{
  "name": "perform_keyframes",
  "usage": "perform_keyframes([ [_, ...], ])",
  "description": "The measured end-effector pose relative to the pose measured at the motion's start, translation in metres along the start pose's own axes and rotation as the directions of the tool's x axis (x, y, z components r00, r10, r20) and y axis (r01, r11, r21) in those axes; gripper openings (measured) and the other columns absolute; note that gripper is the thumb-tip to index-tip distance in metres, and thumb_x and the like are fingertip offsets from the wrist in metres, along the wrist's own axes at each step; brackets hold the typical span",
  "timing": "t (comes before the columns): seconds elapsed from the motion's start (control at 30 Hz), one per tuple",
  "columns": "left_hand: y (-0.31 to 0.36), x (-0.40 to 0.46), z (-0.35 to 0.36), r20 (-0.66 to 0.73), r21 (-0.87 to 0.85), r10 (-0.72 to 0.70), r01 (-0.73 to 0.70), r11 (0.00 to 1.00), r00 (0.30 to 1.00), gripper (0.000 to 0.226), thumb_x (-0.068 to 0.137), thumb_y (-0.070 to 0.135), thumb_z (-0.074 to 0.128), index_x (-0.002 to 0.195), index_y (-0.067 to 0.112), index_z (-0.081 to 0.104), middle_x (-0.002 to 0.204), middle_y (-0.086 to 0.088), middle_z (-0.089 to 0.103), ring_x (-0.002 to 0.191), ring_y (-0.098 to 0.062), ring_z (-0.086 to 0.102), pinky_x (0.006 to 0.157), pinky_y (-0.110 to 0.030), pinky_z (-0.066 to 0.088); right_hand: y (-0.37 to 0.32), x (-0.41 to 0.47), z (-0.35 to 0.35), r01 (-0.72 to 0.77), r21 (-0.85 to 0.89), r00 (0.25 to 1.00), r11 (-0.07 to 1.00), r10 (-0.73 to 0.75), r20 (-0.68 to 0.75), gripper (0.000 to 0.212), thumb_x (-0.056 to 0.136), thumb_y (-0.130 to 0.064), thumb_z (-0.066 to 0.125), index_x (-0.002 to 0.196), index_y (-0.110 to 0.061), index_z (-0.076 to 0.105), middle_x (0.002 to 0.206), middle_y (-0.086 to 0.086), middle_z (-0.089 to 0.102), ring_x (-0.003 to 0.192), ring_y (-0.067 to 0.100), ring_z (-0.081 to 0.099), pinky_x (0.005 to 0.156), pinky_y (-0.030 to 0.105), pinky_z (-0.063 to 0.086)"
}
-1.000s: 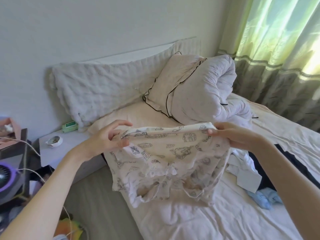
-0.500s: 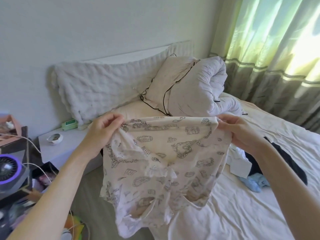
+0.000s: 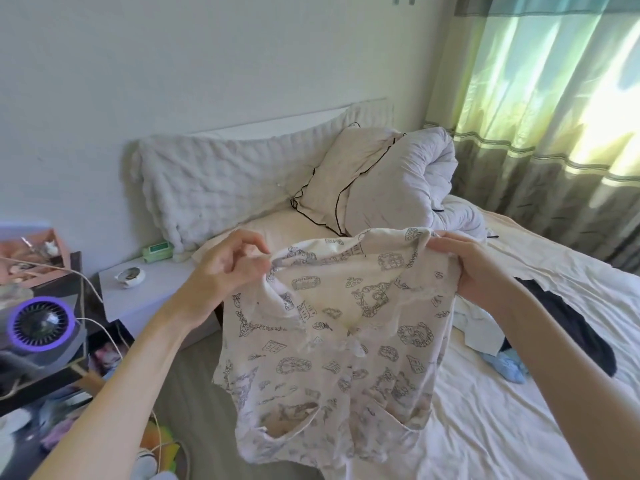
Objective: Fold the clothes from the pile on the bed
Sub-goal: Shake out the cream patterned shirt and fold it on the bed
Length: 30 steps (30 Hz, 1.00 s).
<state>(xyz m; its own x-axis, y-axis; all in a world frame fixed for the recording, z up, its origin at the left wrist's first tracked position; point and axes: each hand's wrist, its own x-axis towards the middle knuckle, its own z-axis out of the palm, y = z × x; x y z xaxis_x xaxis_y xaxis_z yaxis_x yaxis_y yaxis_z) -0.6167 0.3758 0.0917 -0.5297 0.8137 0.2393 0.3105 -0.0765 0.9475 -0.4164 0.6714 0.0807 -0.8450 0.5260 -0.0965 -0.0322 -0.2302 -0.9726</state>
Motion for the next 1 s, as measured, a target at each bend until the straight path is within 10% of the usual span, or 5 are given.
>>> perform_keyframes([
  [0.2,0.003,0.000,0.014,-0.022,0.447,0.120,-0.098,0.889,0.993,0.013,0.074,0.052,0.071,0.079,0.041,0.066,0.092,0.003,0.043,0.089,0.000,0.048,0.082,-0.005,0.035,-0.004,-0.005,0.005,-0.041,0.024,0.997,0.999,0.043,-0.059,0.007,0.077,-0.017,0.064,0.081,-0.012,0.062,0.070,0.005,0.067,0.062,0.018,0.066,0.054,0.029,0.055],
  [0.37,-0.007,0.007,0.008,-0.060,0.631,0.127,-0.061,0.773,0.990,0.019,0.080,0.034,0.071,0.085,0.039,0.053,0.095,0.009,0.038,0.088,0.010,0.046,0.077,-0.003,0.034,-0.010,-0.006,0.007,-0.005,0.023,0.999,1.000,0.006,-0.039,0.008,0.067,-0.019,0.068,0.070,-0.016,0.061,0.067,0.002,0.065,0.060,0.016,0.064,0.052,0.026,0.053],
  [0.73,-0.017,0.021,0.020,-0.073,0.599,-0.052,0.085,0.796,0.996,0.012,0.086,0.027,0.065,0.076,0.023,0.061,0.097,0.003,0.045,0.087,0.008,0.047,0.073,-0.005,0.037,-0.014,-0.003,0.006,0.036,-0.053,0.998,0.998,-0.039,-0.054,0.002,0.070,-0.016,0.069,0.070,-0.017,0.067,0.072,0.004,0.069,0.062,0.016,0.066,0.055,0.025,0.055],
  [0.93,-0.004,0.026,0.017,-0.122,-0.279,0.001,-0.035,0.960,0.993,0.011,0.080,0.036,0.070,0.075,0.033,0.061,0.072,0.011,0.047,0.068,-0.006,0.042,0.065,-0.018,0.035,-0.010,-0.008,0.003,0.038,-0.189,0.999,0.981,-0.044,-0.030,0.012,0.076,-0.017,0.069,0.085,-0.010,0.067,0.073,0.007,0.068,0.062,0.016,0.065,0.053,0.024,0.054],
  [1.0,-0.010,0.031,0.021,-0.323,0.045,0.108,-0.099,0.994,0.940,0.018,0.093,0.021,0.055,0.078,0.033,0.055,0.071,0.011,0.047,0.064,-0.001,0.042,0.062,-0.014,0.036,-0.013,-0.007,0.002,0.049,-0.138,0.999,0.989,-0.050,-0.008,0.018,0.071,-0.021,0.069,0.085,-0.009,0.066,0.075,0.006,0.069,0.064,0.016,0.067,0.056,0.024,0.055],
])
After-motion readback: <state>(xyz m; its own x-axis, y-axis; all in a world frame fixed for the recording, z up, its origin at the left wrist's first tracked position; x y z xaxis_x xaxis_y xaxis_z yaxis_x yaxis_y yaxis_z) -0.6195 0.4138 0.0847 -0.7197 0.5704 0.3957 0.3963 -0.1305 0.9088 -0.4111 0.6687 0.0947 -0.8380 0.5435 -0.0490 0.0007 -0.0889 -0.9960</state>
